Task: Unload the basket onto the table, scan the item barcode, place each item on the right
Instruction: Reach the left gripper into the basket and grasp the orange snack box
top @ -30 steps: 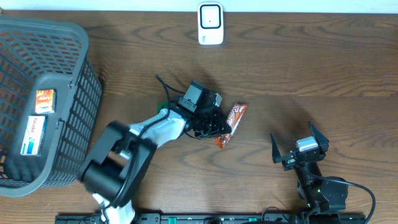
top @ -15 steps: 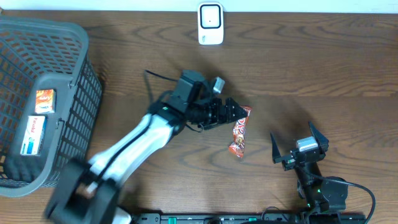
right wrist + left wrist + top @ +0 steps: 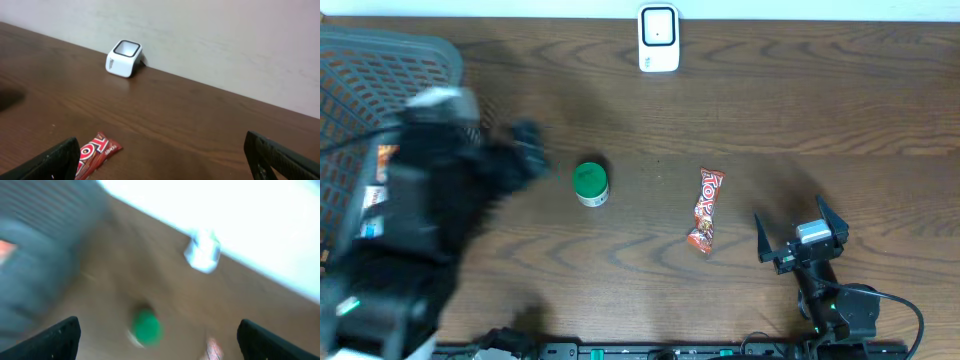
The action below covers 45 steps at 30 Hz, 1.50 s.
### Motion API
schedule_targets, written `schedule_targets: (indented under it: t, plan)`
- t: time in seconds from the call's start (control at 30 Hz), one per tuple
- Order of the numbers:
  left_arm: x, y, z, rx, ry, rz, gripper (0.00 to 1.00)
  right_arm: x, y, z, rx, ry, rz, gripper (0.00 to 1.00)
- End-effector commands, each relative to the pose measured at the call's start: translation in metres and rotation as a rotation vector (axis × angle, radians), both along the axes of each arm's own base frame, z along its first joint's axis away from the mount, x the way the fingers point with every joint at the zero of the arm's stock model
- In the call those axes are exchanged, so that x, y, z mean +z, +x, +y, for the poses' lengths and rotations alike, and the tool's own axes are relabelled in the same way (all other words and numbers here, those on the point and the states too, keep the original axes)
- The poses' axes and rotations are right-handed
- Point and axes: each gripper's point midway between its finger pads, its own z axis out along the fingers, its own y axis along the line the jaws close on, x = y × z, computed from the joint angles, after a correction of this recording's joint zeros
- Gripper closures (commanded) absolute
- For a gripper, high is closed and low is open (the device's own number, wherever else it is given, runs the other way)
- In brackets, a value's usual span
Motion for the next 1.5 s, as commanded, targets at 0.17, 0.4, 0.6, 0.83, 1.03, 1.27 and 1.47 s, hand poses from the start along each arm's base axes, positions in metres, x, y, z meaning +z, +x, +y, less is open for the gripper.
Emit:
schedule_targets:
  t: [0.17, 0.4, 0.6, 0.83, 1.03, 1.27, 1.47]
  plan:
    - [0.030, -0.011, 0.156, 0.530, 0.161, 0.047, 0.04, 0.000, 0.000, -0.002, -0.007, 0.012, 0.002, 0.01]
    - [-0.058, 0.017, 0.234, 0.683, 0.115, 0.376, 0.04, 0.000, 0.000, -0.002, -0.007, 0.012, 0.002, 0.01]
    - [-0.128, 0.063, 0.260, 0.420, 0.295, 0.619, 0.04, 0.000, 0.000, -0.002, -0.007, 0.012, 0.002, 0.01]
    - [-0.212, 0.086, 0.273, 0.215, 0.342, 0.840, 0.04, 0.000, 0.000, -0.002, -0.007, 0.012, 0.002, 0.01]
    - [-0.263, 0.103, 0.278, 0.103, 0.344, 0.911, 0.04, 0.000, 0.000, -0.002, -0.007, 0.012, 0.002, 0.01]
    - [-0.308, 0.114, 0.280, 0.033, 0.329, 0.953, 0.04, 0.000, 0.000, -0.002, -0.007, 0.012, 0.002, 0.01]
    - [-0.332, 0.118, 0.282, 0.001, 0.283, 0.951, 0.04, 0.000, 0.000, -0.002, -0.007, 0.012, 0.002, 0.01]
